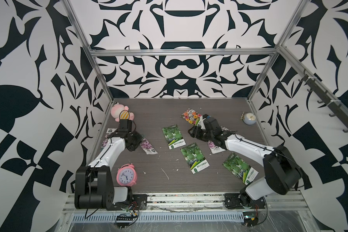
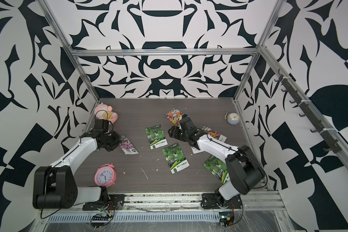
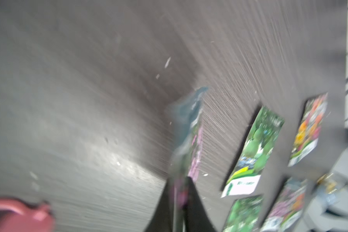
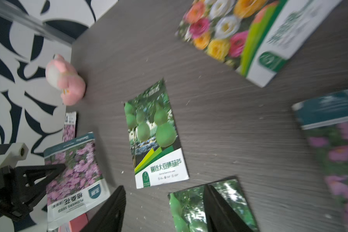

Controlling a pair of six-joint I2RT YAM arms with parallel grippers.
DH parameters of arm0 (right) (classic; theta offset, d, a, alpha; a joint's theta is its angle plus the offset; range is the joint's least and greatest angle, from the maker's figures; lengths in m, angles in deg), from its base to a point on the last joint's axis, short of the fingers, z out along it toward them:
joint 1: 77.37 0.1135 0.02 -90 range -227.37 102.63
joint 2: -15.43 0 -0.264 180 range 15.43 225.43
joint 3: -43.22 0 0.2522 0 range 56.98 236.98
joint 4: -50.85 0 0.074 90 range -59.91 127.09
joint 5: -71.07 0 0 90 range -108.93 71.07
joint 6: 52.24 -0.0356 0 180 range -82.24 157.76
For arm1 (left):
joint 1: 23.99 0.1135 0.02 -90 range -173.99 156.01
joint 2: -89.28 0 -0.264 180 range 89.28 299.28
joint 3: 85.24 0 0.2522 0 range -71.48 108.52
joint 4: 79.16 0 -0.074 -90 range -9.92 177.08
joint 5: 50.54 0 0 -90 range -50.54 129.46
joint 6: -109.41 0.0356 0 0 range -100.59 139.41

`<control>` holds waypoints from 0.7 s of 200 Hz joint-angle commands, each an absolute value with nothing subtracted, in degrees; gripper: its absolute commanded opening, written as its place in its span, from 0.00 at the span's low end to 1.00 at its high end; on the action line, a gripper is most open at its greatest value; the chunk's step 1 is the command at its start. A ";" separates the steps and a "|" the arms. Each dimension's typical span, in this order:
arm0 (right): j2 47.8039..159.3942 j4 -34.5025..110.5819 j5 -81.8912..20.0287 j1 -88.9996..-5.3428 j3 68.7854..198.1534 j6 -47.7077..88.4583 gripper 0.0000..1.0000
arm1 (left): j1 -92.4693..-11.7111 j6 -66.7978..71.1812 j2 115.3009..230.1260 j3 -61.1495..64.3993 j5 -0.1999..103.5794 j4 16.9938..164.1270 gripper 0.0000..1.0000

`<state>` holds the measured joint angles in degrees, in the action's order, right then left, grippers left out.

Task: Arrange the seed packets in a row
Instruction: Place the seed packet at the center of the board.

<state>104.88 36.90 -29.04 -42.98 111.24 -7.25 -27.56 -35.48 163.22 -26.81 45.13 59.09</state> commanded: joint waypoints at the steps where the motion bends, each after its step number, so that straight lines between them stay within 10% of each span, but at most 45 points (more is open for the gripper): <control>1: 107.05 37.27 -30.29 -39.49 115.54 -5.48 0.65 | -29.65 -53.43 159.77 -30.51 39.45 67.37 0.30; 74: 115.63 27.00 -28.23 -27.03 126.87 4.75 0.58 | -29.31 -20.72 166.94 -13.17 33.28 42.24 0.80; 140: 130.96 27.90 -30.25 -15.87 138.95 5.81 0.43 | -28.74 -14.63 186.58 -4.21 53.68 57.14 0.63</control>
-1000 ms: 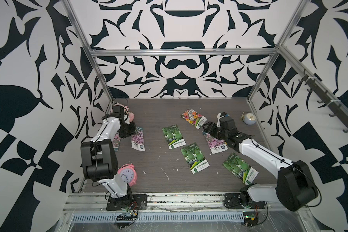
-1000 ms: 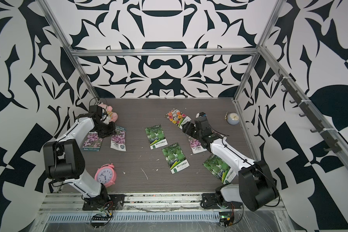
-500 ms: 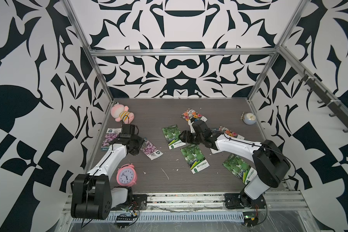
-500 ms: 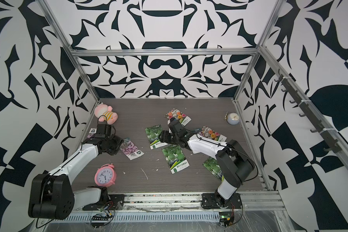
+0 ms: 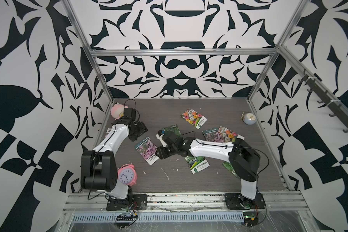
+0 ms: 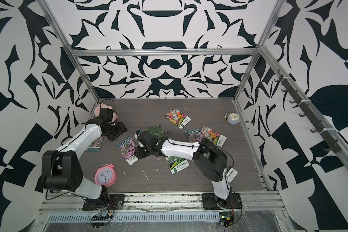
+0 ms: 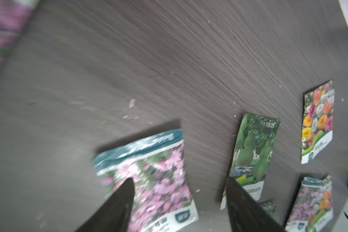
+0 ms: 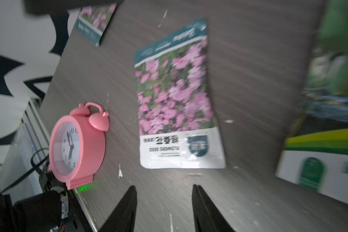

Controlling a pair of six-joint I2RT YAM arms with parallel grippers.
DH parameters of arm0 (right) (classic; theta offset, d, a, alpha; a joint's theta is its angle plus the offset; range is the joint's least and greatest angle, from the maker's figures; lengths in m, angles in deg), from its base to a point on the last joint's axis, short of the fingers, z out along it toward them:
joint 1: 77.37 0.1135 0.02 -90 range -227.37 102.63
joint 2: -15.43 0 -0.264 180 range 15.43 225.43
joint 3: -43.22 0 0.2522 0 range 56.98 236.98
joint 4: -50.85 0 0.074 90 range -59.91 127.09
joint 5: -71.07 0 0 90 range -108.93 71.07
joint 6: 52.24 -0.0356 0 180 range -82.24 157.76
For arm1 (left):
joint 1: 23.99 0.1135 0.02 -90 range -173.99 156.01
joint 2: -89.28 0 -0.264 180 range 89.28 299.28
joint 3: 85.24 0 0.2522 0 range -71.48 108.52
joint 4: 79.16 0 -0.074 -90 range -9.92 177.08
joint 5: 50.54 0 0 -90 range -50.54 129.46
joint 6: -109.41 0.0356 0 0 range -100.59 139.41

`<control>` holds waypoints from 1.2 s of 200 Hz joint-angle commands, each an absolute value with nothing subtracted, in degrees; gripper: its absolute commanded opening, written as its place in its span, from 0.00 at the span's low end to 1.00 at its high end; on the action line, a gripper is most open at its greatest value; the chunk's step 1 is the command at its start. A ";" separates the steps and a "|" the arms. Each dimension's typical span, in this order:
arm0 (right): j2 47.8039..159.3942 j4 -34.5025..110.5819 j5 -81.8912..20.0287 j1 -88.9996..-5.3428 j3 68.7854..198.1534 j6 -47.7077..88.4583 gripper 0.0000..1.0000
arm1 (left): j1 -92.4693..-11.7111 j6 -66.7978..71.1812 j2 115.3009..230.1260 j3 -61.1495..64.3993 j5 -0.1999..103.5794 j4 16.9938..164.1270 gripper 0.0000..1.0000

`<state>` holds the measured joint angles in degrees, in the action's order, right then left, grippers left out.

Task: Arrange the seed packets in a row
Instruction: Place the seed packet at the center of the board, then adjust the seed packet at the center of the board.

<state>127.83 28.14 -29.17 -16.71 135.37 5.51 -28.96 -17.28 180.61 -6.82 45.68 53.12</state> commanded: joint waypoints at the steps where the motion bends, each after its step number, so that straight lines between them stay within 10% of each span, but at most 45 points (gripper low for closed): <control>1: 131.16 28.01 -30.35 -15.86 139.05 5.70 0.42 | -28.78 -14.66 186.89 -4.14 53.78 57.25 0.62; 51: 136.44 30.09 -28.92 -16.20 141.87 3.73 0.20 | -28.74 -17.93 191.66 -6.03 49.98 58.69 0.47; 240: 147.72 26.72 -33.96 -27.44 157.80 7.25 0.33 | -28.74 -20.58 171.10 -24.13 43.42 47.28 0.62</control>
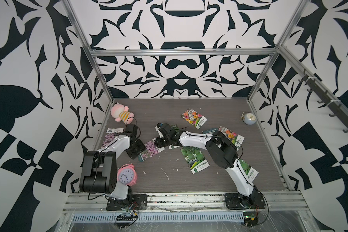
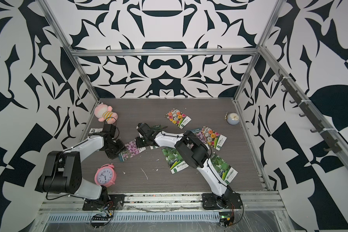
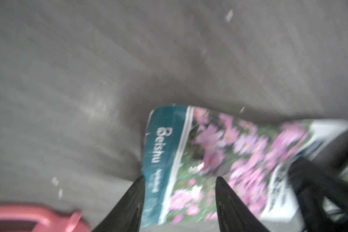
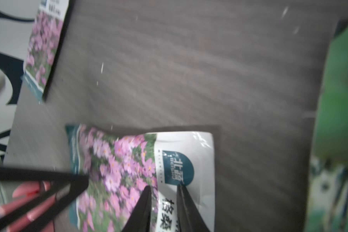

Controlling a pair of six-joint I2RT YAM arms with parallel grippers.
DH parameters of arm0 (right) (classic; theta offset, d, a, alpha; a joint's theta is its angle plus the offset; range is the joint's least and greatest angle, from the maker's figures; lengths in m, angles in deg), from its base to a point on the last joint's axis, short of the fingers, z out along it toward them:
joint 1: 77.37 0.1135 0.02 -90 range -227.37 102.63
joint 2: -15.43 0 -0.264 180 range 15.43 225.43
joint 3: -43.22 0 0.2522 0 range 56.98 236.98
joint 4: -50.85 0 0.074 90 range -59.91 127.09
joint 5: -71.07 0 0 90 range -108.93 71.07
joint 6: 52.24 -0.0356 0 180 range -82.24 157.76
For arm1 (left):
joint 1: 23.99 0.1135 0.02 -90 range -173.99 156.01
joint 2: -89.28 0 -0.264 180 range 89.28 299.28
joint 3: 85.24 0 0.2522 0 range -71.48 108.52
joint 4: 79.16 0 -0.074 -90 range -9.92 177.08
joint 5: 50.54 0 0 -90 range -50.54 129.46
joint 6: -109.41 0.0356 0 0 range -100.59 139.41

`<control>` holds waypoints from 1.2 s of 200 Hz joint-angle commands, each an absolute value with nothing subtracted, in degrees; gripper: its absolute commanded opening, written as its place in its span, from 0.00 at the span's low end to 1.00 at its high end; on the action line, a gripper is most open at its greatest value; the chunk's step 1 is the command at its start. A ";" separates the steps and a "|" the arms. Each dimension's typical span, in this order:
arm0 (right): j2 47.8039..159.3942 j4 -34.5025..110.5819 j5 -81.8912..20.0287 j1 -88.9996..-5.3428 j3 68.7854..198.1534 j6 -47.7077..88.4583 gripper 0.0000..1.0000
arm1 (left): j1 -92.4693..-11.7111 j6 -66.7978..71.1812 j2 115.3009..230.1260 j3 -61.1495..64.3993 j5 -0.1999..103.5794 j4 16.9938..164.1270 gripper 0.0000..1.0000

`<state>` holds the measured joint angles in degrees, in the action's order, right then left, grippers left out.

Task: Arrange the seed packets in a row
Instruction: Adjust the seed packet at the center of the board, then move the seed packet to the center of the board.

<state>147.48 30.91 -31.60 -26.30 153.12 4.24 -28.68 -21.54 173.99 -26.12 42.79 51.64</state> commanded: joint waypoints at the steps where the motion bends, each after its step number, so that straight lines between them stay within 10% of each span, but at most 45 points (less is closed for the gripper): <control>1: 147.63 26.59 -34.00 -27.45 158.06 7.39 0.34 | -28.74 -20.40 171.02 -23.90 43.37 47.09 0.62; 107: 114.20 35.81 -28.60 -39.42 124.02 -2.05 0.76 | -41.95 9.99 187.31 -2.70 31.42 35.38 0.78; 240: 105.79 35.11 -25.53 -40.19 115.45 -4.82 0.76 | -35.49 2.45 198.36 0.13 27.53 35.11 0.63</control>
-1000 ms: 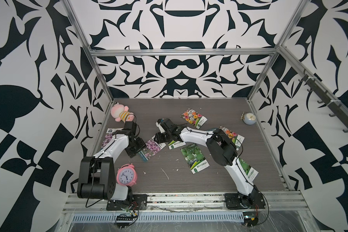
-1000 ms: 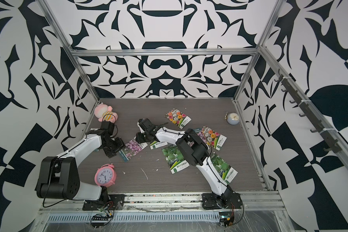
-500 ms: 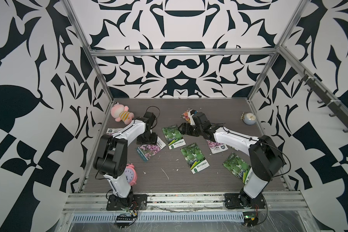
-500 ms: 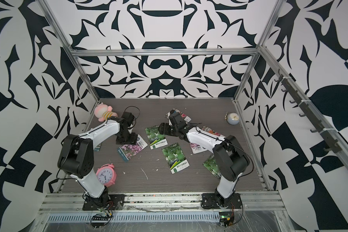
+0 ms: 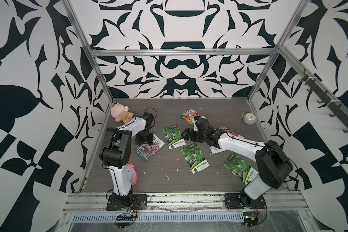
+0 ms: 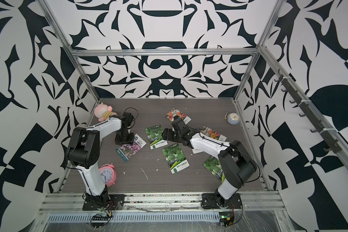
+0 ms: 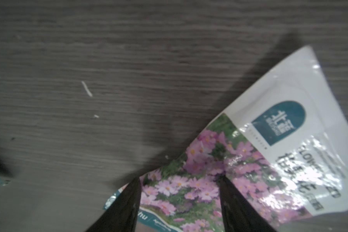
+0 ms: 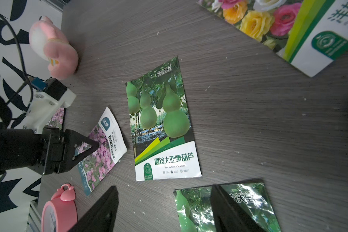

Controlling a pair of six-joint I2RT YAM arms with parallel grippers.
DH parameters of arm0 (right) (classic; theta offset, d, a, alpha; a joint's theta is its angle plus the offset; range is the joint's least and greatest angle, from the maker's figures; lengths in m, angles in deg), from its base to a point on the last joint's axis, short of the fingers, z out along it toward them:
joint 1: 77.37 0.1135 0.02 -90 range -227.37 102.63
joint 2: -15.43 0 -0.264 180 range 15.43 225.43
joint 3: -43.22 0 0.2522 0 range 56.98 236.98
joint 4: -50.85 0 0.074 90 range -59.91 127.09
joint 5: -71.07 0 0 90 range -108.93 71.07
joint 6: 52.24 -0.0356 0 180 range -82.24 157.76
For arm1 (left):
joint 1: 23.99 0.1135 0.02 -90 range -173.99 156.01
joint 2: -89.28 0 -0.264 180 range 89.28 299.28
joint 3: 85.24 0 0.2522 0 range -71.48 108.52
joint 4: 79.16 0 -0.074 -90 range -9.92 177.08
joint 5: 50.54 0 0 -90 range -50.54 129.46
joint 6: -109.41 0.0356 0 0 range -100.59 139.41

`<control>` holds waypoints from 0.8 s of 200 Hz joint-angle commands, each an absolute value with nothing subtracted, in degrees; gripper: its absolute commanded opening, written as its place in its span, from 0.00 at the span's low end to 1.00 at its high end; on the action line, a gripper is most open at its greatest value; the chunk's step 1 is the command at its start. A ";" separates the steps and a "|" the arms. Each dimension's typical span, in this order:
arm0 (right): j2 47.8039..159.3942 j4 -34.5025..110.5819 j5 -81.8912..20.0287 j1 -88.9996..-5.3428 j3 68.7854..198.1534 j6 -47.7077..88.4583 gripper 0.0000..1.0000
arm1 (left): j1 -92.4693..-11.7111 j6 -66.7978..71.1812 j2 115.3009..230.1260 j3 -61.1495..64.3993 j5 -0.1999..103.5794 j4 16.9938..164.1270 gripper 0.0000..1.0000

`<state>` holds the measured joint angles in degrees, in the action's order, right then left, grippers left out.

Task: Arrange the seed packets in a row
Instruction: Move the seed packet to the center of the board.

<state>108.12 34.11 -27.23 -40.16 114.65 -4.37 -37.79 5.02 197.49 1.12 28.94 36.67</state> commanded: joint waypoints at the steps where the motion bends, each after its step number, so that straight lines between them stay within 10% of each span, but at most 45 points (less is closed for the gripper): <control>1: 105.74 35.13 -25.48 -40.19 115.48 -4.85 0.77 | -35.41 2.36 198.36 0.10 27.48 35.12 0.62; 160: 98.76 33.03 -21.25 -40.18 113.57 -4.31 0.76 | -22.05 12.03 210.61 10.38 21.67 34.96 0.55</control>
<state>101.21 33.78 -23.56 -40.16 113.64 -4.54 -23.37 8.60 205.20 11.48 24.81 37.45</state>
